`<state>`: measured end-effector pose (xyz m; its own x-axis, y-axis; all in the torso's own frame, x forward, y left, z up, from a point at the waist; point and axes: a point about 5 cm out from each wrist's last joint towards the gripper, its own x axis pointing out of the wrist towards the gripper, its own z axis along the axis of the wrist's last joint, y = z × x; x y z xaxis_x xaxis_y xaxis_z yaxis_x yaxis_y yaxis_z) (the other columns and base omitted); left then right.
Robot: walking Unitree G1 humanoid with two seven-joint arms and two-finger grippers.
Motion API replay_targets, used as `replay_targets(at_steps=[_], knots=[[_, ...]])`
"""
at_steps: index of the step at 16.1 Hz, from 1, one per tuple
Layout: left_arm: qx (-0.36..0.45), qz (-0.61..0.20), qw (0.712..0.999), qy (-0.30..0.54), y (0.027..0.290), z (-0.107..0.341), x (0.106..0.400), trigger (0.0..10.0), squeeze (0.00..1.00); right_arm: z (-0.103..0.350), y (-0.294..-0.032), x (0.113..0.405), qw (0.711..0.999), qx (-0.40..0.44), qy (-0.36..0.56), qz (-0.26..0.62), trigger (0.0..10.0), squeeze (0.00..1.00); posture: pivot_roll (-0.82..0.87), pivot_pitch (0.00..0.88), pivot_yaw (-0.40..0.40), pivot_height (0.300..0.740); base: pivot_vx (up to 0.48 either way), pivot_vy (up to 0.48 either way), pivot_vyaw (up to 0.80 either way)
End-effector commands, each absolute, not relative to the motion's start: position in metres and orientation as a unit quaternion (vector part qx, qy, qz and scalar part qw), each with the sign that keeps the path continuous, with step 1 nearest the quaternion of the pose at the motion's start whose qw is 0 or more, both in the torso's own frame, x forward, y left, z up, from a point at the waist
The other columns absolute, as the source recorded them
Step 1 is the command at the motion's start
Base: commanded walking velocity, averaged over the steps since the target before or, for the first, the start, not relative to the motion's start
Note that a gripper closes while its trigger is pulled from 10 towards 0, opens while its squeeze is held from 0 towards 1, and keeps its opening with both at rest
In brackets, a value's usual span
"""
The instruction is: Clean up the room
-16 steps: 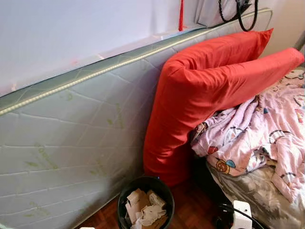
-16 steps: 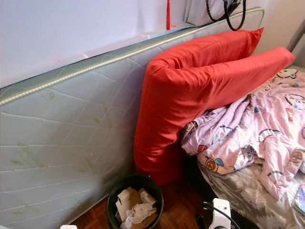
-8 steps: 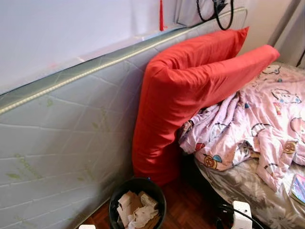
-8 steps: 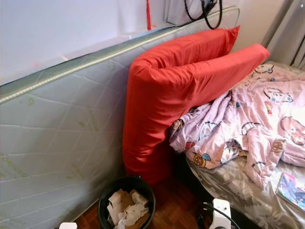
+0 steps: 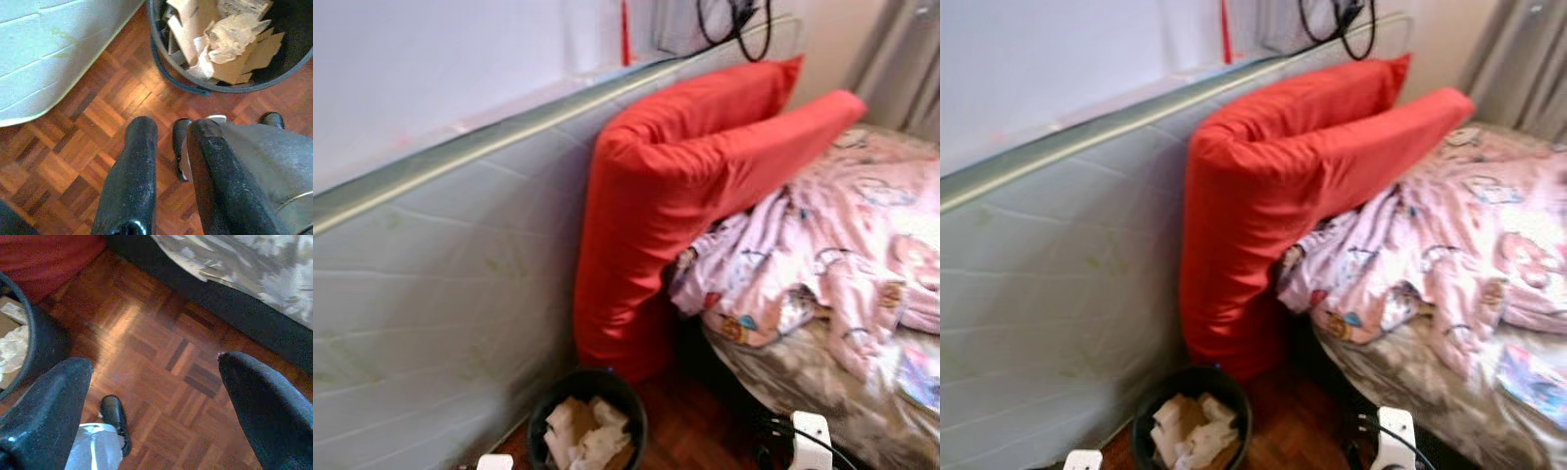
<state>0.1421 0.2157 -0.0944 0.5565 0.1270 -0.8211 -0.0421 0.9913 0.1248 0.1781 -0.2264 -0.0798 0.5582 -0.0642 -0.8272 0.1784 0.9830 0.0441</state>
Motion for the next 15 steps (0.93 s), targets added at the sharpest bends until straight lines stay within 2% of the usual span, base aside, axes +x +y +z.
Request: replay_targets(at_steps=[1, 5, 10, 13, 15], knots=[[0.046, 0.051, 0.877, 0.475, 0.220, -0.096, 0.137, 10.0, 0.00, -0.079, -0.227, 0.179, 0.881, 0.060, 0.464, -0.068, 10.0, 0.00, 0.12, 0.000, -0.025, 0.740, 0.000, 0.000, -0.67], [0.060, 0.043, 0.879, 0.471, 0.218, -0.094, 0.142, 10.0, 0.00, -0.079, -0.226, 0.179, 0.881, 0.060, 0.464, -0.068, 10.0, 0.00, 0.12, 0.000, -0.025, 0.740, 0.000, 0.000, -0.66], [0.057, 0.045, 0.879, 0.471, 0.216, -0.095, 0.141, 10.0, 0.00, -0.079, -0.226, 0.180, 0.881, 0.060, 0.464, -0.067, 10.0, 0.00, 0.12, 0.000, -0.025, 0.740, 0.000, -0.480, -0.66], [0.052, 0.061, 0.872, 0.483, 0.242, -0.095, 0.119, 10.0, 0.00, -0.079, -0.226, 0.180, 0.881, 0.059, 0.464, -0.067, 10.0, 0.00, 0.12, 0.000, -0.025, 0.740, 0.000, -0.116, -0.66], [0.050, 0.059, 0.871, 0.486, 0.237, -0.097, 0.116, 10.0, 0.00, -0.079, -0.227, 0.179, 0.881, 0.058, 0.464, -0.067, 10.0, 0.00, 0.12, 0.000, -0.027, 0.740, 0.000, 0.000, -0.66]])
